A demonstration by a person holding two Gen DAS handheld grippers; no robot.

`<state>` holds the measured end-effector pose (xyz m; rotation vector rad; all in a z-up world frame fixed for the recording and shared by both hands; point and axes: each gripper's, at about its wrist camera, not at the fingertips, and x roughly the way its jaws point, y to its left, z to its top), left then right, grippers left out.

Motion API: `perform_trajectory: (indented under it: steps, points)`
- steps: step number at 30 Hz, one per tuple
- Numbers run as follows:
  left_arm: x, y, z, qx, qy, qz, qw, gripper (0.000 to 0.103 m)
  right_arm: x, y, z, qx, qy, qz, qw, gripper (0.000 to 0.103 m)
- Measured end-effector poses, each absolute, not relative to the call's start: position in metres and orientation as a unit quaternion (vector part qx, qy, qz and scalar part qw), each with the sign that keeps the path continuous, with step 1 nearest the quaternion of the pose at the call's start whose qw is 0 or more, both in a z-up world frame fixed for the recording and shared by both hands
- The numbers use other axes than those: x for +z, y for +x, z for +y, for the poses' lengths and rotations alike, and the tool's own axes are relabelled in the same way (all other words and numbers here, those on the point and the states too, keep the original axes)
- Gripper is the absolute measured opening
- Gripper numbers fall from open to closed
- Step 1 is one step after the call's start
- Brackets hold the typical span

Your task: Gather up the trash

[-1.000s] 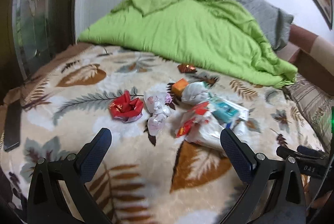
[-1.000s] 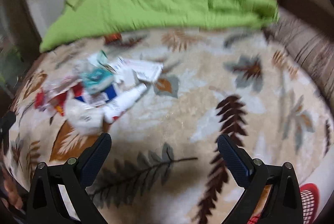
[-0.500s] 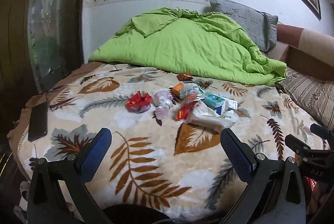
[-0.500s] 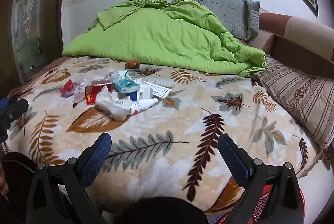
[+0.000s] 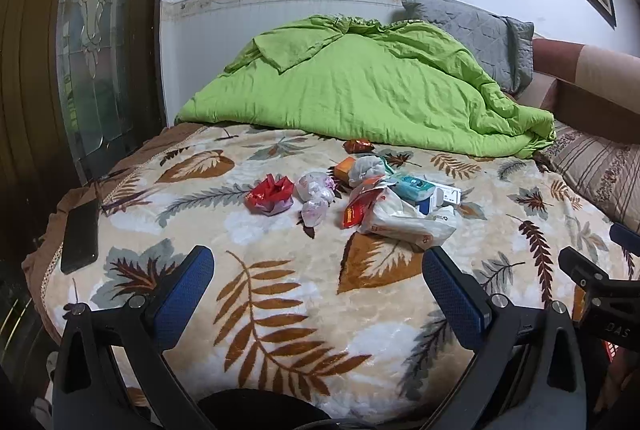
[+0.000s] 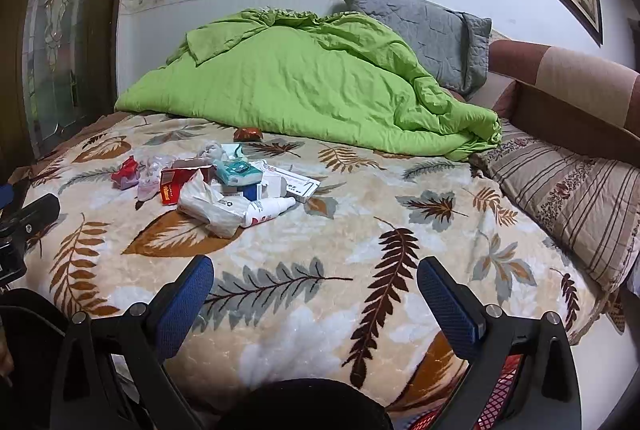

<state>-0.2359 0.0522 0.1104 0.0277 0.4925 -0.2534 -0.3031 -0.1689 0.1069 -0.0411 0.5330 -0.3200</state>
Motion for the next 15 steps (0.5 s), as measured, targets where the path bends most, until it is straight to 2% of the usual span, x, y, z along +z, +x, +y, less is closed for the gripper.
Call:
perform_trajectory:
  steps: [15]
  points:
    - [0.1046, -0.228, 0.0499, -0.126, 0.012, 0.259, 0.958, 0.103, 0.1065, -0.3008, -0.1751, -0.158, -0.013, 0.274, 0.949, 0.103]
